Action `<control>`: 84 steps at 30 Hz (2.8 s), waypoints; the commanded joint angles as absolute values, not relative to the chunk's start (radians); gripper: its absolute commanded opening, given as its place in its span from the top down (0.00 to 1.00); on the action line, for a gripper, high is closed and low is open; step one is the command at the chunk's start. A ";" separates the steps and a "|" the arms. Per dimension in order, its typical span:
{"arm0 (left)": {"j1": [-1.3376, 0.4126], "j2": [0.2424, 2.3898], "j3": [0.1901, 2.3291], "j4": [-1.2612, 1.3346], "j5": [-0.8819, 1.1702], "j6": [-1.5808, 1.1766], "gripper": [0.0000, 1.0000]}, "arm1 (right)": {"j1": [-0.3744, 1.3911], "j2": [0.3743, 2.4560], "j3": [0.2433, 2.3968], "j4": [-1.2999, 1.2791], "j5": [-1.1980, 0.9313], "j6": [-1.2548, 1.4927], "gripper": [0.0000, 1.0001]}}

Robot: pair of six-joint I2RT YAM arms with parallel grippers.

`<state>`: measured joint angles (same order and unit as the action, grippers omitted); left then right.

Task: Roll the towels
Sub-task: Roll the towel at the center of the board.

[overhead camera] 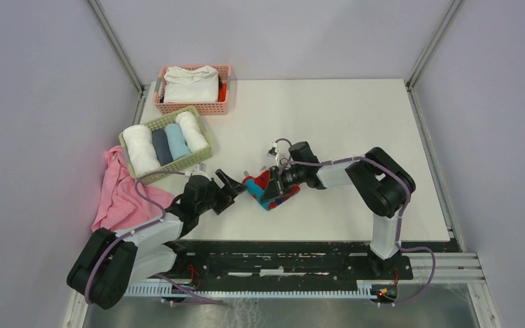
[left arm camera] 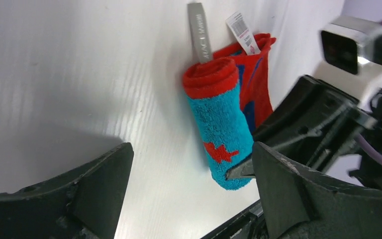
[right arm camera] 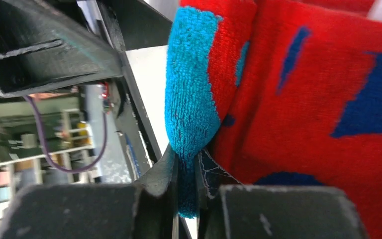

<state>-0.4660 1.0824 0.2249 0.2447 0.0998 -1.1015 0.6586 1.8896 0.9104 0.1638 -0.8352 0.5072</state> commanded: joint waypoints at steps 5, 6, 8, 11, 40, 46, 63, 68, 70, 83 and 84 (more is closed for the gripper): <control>-0.473 1.219 0.203 0.572 0.190 -1.115 0.05 | 0.576 2.069 0.793 0.843 -1.064 1.064 0.89; -0.474 1.248 0.203 0.600 0.194 -1.128 0.06 | 0.573 2.084 0.778 0.857 -1.062 1.083 0.88; -0.476 1.307 0.212 0.636 0.198 -1.146 0.07 | 0.565 2.101 0.758 0.849 -1.055 1.082 0.87; -0.478 1.393 0.238 0.673 0.202 -1.165 0.10 | 0.559 2.094 0.738 0.736 -1.033 1.002 0.85; -0.565 1.457 0.553 -0.053 -0.176 -1.117 0.76 | 0.641 1.541 0.908 -0.270 -0.454 0.331 0.47; -0.569 1.388 0.560 -0.188 -0.272 -1.156 0.75 | 0.899 1.461 0.895 -0.176 -0.075 0.250 0.42; -0.572 1.346 0.555 -0.265 -0.296 -1.181 0.73 | 1.175 1.710 0.987 0.059 0.298 0.026 0.33; -0.572 1.348 0.546 -0.259 -0.296 -1.200 0.73 | 1.180 1.778 1.023 -0.023 0.294 0.037 0.38; -0.572 1.345 0.541 -0.259 -0.297 -1.213 0.72 | 1.183 1.793 1.027 -0.072 0.286 0.059 0.43; -0.571 1.264 0.465 -0.276 -0.309 -1.376 0.58 | 1.172 1.788 0.953 -0.222 0.227 0.158 0.95; -0.571 1.243 0.454 -0.271 -0.313 -1.388 0.55 | 1.163 1.781 0.943 -0.215 0.194 0.159 0.99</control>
